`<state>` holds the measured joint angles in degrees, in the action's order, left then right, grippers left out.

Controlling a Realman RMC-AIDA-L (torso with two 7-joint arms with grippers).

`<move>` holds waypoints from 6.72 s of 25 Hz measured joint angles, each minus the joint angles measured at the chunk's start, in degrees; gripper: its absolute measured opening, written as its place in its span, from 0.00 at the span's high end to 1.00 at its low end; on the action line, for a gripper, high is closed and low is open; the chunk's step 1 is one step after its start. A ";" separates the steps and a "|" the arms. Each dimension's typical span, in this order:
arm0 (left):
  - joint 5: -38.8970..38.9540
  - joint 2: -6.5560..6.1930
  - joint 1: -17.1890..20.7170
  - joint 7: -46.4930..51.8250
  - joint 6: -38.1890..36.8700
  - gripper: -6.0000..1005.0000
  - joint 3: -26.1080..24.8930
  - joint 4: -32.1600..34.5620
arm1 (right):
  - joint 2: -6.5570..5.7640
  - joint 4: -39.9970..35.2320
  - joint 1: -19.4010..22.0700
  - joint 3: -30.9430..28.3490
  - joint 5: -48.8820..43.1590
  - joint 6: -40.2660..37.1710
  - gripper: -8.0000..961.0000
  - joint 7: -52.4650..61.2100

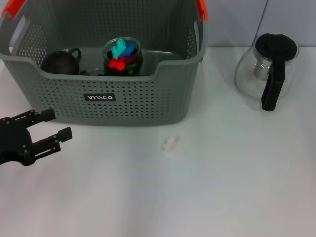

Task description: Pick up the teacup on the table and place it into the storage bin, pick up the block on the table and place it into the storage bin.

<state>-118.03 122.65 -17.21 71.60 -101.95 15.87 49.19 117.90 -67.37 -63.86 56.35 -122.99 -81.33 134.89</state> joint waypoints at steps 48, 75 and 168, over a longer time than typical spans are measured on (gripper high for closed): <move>-0.32 0.48 0.43 0.03 0.60 0.31 -0.04 -0.41 | 3.11 35.47 -16.32 25.07 -18.60 30.15 0.53 6.49; -0.26 0.47 0.32 0.03 0.62 0.31 -0.04 -0.41 | 2.37 5.93 -1.07 25.30 -7.48 23.99 0.35 4.66; -0.49 0.39 0.52 0.15 3.31 0.31 -0.13 -0.41 | 3.40 27.56 2.58 48.68 -12.07 21.85 0.36 14.43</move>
<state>-118.52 123.05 -16.70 71.74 -98.64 15.73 48.78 121.30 -39.81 -61.28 105.03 -135.06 -59.47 149.32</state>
